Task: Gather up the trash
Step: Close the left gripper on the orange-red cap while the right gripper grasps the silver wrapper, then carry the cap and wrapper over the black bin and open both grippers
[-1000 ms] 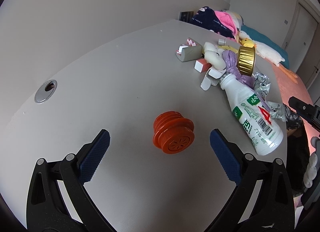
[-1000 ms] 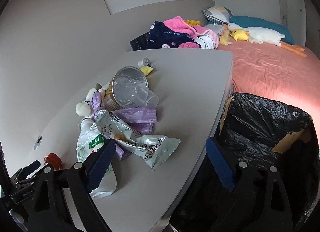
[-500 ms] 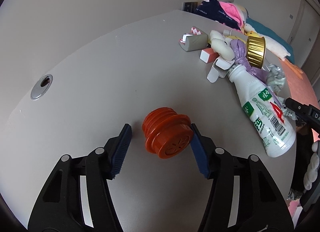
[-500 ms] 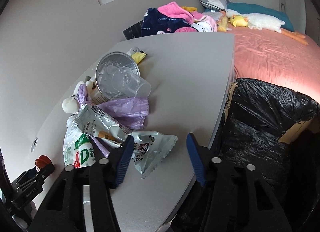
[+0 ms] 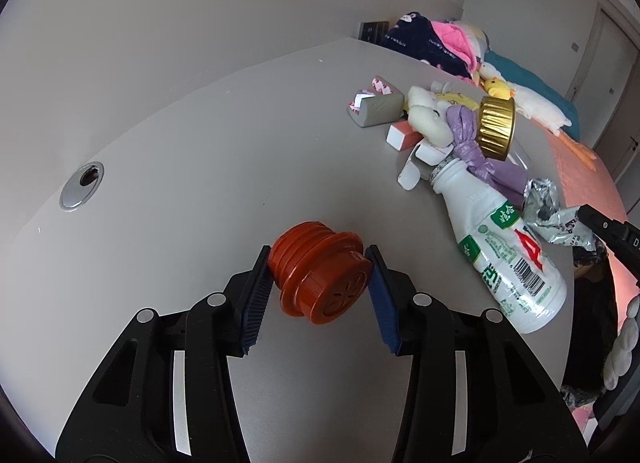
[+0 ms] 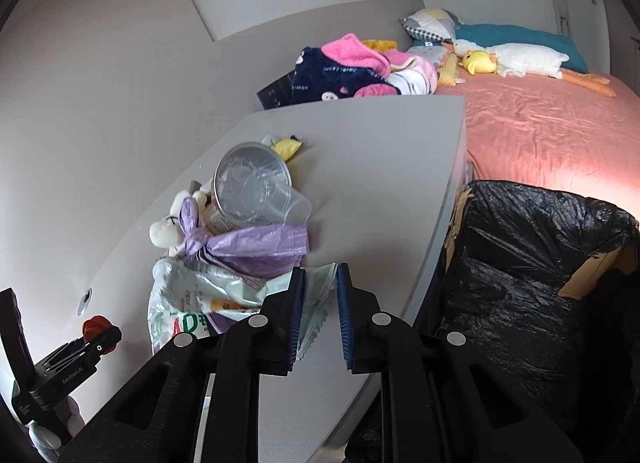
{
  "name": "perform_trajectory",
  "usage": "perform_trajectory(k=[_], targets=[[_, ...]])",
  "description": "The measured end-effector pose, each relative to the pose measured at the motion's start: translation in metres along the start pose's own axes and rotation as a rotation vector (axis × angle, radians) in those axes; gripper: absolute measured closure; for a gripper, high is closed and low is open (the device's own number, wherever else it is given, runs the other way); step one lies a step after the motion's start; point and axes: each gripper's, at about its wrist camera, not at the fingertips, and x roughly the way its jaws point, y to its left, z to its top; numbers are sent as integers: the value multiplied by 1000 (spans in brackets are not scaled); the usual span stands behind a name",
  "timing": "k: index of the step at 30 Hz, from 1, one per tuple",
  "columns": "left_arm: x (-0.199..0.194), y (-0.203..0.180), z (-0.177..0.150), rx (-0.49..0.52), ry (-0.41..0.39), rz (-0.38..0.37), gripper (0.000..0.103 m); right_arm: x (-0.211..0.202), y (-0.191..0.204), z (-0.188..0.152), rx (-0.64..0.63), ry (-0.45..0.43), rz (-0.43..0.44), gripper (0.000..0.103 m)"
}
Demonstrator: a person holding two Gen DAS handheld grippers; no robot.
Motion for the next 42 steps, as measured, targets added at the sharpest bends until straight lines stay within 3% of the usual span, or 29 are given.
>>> perform_trajectory(k=[9, 20, 42], targets=[[-15, -32, 18, 70, -60, -50, 57, -43, -14, 8, -16, -131, -83, 90], [-21, -92, 35, 169, -94, -155, 57, -88, -50, 10, 32, -209, -190, 90], [-17, -239, 26, 415, -23, -434, 57, -143, -131, 0, 195, -268, -370, 90]])
